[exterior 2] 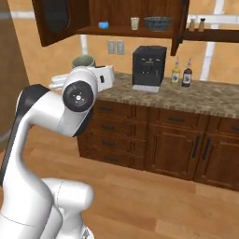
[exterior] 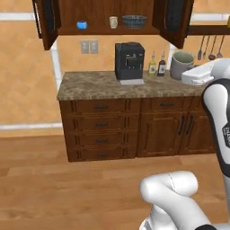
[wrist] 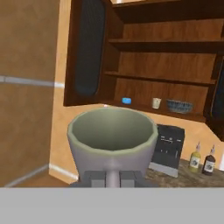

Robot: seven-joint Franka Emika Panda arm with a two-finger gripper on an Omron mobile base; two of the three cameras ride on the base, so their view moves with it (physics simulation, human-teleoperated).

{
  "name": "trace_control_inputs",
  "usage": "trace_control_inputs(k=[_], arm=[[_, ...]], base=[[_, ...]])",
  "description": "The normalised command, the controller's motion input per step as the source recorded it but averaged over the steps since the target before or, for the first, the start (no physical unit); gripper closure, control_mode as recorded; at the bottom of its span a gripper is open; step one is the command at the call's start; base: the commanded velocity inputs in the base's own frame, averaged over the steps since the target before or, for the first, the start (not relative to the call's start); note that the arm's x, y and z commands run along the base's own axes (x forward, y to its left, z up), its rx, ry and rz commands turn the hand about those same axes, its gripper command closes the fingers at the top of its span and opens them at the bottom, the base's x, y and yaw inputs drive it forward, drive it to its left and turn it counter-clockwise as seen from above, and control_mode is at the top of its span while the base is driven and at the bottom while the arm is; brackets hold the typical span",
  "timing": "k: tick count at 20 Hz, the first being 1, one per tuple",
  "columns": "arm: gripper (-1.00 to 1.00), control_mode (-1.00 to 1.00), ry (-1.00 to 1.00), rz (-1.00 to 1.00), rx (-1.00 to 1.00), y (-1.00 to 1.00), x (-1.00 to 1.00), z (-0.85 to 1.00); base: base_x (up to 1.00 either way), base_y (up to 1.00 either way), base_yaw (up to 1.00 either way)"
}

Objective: Gather all objects into one cabinet and sort the glasses and bowls to opposite sides.

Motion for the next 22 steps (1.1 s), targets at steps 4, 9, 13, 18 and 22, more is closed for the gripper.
trace_control_inputs(k=[4, 9, 13, 18, 22], arm=[[1.0, 1.0, 0.0, 0.0, 0.0, 0.0, 0.0, 0.0], [1.0, 1.0, 0.0, 0.0, 0.0, 0.0, 0.0, 0.0], [1.0, 1.0, 0.0, 0.0, 0.0, 0.0, 0.0, 0.0], [1.0, 1.0, 0.0, 0.0, 0.0, 0.0, 0.0, 0.0], [1.0, 1.0, 0.0, 0.0, 0.0, 0.0, 0.0, 0.0]], base=[[1.0, 0.79, -0.03], [1.0, 0.29, -0.03], [1.0, -0.22, 0.0], [1.0, -0.14, 0.0], [1.0, 0.0, 0.0]])
